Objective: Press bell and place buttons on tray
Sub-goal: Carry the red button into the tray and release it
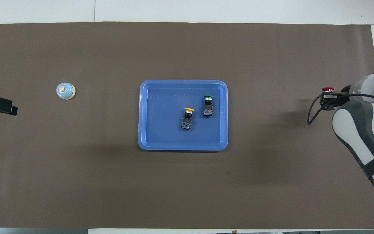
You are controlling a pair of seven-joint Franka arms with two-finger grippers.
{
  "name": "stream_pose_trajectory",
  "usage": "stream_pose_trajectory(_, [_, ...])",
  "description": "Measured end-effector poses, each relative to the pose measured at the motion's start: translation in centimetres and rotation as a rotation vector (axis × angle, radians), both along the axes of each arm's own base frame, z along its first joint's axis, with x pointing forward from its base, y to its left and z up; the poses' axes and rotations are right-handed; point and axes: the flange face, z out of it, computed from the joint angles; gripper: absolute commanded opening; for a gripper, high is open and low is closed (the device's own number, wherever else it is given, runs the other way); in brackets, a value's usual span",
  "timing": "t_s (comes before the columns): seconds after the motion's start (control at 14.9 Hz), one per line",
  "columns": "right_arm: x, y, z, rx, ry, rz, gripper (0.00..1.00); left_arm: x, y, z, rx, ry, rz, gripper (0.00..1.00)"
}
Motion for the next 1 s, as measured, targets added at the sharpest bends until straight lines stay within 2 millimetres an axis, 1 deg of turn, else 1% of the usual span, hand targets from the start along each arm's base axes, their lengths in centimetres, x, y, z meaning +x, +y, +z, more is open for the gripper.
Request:
stream_pose_trajectory(0.07, [0.5,3.3,0.3,0.004,-0.005,-0.009,0.00,0.0,0.0,0.0,0.000,0.000,0.000,1.00])
stream_pose_trajectory(0.27, [0.8,14.8,1.5,0.017,-0.014,-0.050,0.00,0.0,0.0,0.0,0.000,0.000,0.000,1.00])
stream_pose_trajectory(0.4, [0.5,21.2,2.6,0.029,-0.029,-0.051,0.00,0.0,0.0,0.0,0.000,0.000,0.000,1.00])
stream_pose_trajectory(0.6, [0.4,29.1,3.6,0.042,-0.030,-0.036,0.00,0.0,0.0,0.0,0.000,0.000,0.000,1.00])
stream_pose_trajectory(0.74, [0.7,34.1,3.5,0.045,-0.015,-0.054,0.00,0.0,0.0,0.0,0.000,0.000,0.000,1.00])
stream_pose_trajectory(0.87, [0.9,38.9,2.6,0.054,-0.011,-0.080,0.00,0.0,0.0,0.0,0.000,0.000,0.000,1.00])
stream_pose_trajectory(1.0, [0.6,42.8,0.5,0.054,0.004,-0.103,0.00,0.0,0.0,0.0,0.000,0.000,0.000,1.00])
